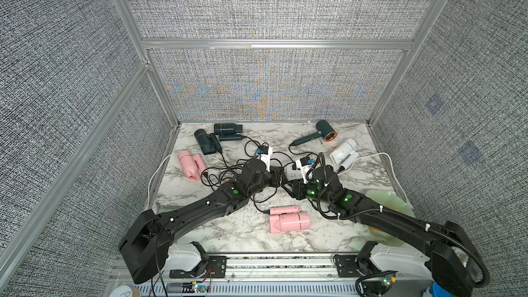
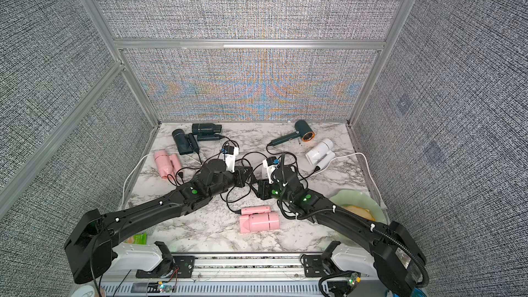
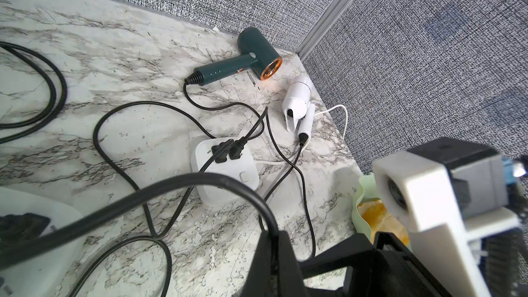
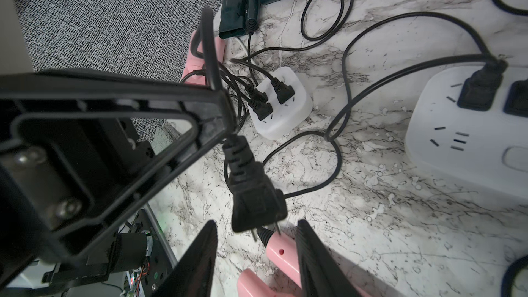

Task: Charge the blow dryers
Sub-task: Pick up the plug from the center of the board.

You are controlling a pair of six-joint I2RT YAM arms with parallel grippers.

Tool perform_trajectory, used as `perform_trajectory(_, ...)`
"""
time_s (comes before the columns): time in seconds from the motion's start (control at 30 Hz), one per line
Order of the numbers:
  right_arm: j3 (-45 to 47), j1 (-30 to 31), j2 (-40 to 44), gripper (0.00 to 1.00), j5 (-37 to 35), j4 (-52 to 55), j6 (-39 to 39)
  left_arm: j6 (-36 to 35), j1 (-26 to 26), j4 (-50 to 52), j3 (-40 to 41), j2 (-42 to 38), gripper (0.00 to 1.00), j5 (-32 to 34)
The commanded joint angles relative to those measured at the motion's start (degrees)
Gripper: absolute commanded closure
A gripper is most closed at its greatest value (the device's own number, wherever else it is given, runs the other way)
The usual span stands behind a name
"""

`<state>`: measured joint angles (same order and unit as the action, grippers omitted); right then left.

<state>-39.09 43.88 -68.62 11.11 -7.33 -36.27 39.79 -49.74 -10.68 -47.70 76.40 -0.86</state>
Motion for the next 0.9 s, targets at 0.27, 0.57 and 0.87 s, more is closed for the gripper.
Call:
perform_trajectory(0.27,-2.3,0.1,-1.5,0.60,-4.9,0.0,-1.0,0.4,0.0,0.4,-1.9,0.4,0.95,-2.3)
perform_trajectory(0.57,-2.0,0.1,-0.2,0.78,-5.7,2.1,0.9,2.6,0.9,1.4,-2.0,-0.1,0.82,-3.7)
perform_trajectory(0.87,-2.5,0.1,1.9,0.81,-3.8,7.9,5.3,5.2,8.0,-2.5,2.2,-3.0,0.33,-19.1)
